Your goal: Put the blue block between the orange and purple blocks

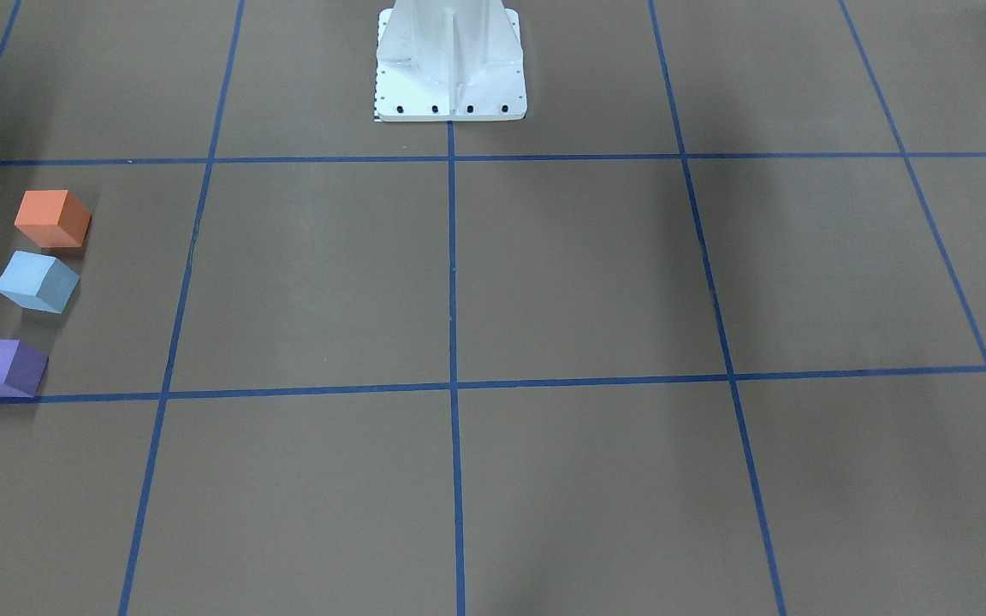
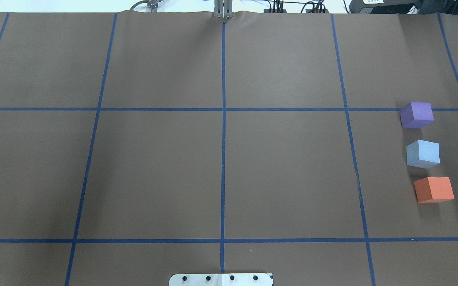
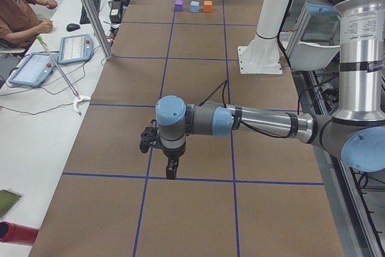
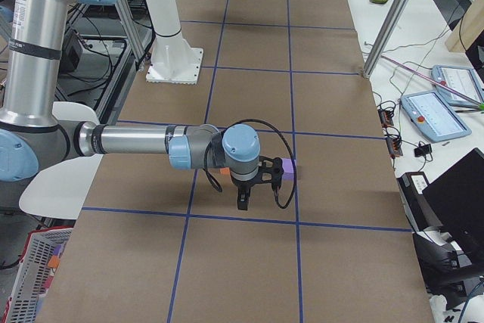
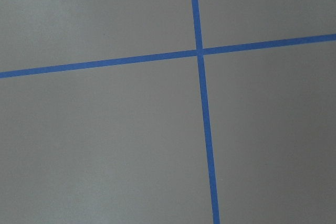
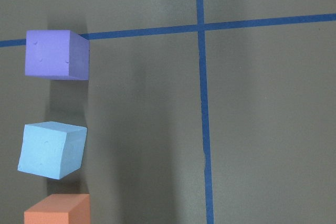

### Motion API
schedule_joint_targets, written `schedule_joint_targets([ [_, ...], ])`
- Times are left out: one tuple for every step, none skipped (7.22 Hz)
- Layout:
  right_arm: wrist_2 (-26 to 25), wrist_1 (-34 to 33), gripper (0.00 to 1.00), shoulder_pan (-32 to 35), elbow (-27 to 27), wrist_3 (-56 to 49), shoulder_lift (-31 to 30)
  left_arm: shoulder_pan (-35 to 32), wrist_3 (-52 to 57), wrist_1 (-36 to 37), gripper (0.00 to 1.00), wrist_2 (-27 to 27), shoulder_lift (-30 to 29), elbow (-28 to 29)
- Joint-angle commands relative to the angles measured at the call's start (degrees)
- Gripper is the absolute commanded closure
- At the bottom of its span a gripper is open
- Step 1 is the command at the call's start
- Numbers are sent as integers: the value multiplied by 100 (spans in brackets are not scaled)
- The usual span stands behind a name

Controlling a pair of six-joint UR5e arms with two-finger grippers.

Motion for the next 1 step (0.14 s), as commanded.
schedule_joint_targets([
  [-8,4,0,0,-1,-3,0,0,0,0,0,9,-2,16],
])
